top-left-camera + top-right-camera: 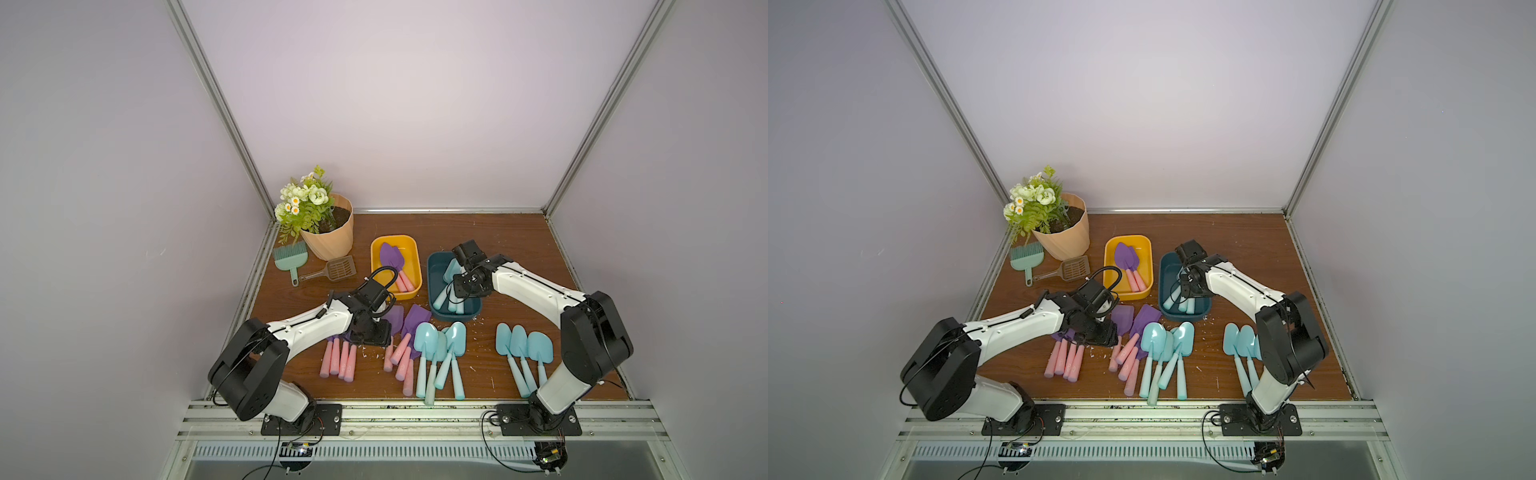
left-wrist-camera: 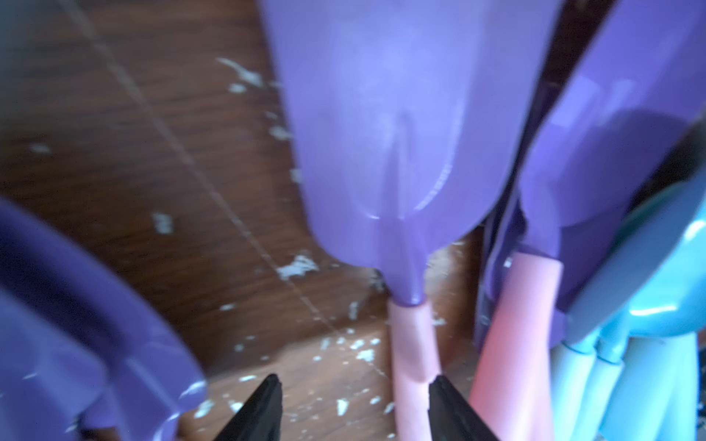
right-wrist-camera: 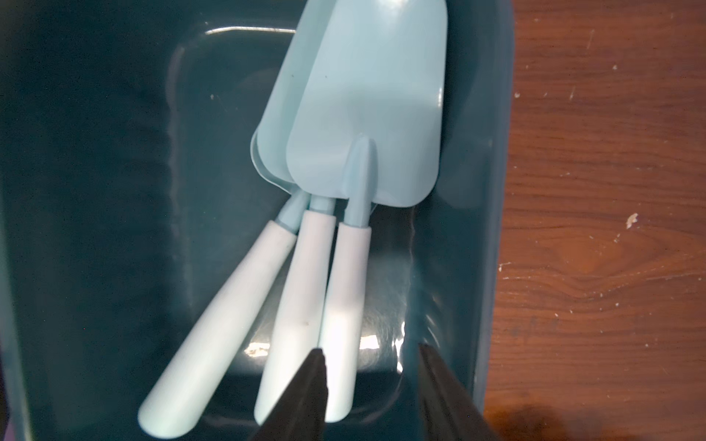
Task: Sort the small shovels by color and place them into the storage box
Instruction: Pick up the shovel from the center of the board.
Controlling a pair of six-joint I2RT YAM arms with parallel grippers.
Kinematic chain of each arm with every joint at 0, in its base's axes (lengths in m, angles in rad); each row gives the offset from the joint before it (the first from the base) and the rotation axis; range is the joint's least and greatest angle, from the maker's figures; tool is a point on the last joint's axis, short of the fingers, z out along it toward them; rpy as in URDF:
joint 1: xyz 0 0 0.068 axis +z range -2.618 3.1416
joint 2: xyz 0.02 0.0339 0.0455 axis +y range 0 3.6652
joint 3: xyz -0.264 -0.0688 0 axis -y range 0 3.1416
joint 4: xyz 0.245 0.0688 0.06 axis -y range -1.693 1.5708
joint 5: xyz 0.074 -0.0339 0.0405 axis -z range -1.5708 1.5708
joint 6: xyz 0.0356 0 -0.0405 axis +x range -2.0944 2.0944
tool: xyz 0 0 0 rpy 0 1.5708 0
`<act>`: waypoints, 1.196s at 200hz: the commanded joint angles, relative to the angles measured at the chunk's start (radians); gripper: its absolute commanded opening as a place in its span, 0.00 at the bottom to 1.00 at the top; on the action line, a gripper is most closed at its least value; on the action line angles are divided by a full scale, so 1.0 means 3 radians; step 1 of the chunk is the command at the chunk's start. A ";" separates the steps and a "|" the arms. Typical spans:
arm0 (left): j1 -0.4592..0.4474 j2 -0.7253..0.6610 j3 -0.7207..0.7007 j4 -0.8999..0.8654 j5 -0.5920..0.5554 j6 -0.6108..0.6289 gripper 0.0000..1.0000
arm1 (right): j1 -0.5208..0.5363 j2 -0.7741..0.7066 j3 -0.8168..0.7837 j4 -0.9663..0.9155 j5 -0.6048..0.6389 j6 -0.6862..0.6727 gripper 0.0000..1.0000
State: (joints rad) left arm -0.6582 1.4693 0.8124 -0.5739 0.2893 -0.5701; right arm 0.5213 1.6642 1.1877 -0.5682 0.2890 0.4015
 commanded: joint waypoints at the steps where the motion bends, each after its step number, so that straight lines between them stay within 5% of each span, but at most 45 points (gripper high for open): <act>1: -0.0045 0.0001 0.0007 0.0047 0.0140 0.0007 0.63 | -0.0007 -0.0132 -0.0033 -0.0064 0.0079 0.0054 0.44; 92: -0.0152 0.0215 -0.0011 0.0043 0.0063 0.0014 0.61 | -0.0004 -0.0178 -0.0068 -0.0064 0.0078 0.0076 0.43; 108: -0.0153 0.0216 -0.0076 -0.0004 -0.0022 -0.0024 0.55 | -0.0003 -0.0180 -0.0082 -0.0059 0.0067 0.0093 0.43; 154: -0.0154 0.0077 -0.0241 -0.0074 0.0033 -0.0064 0.13 | -0.0005 -0.0171 -0.0108 -0.0023 0.0024 0.0120 0.43; 178: -0.0153 -0.0094 -0.0277 -0.0178 -0.0102 -0.0117 0.02 | -0.0004 -0.0168 -0.0098 0.0001 0.0034 0.0122 0.43; 239: -0.0153 -0.0656 -0.0142 -0.0368 -0.0341 -0.0111 0.01 | -0.0005 -0.0080 -0.0013 0.0033 0.0049 0.0150 0.43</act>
State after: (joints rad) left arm -0.6949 1.3327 0.7364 -0.6331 0.2146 -0.5980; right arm 0.5213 1.6508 1.1568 -0.5598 0.2905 0.4278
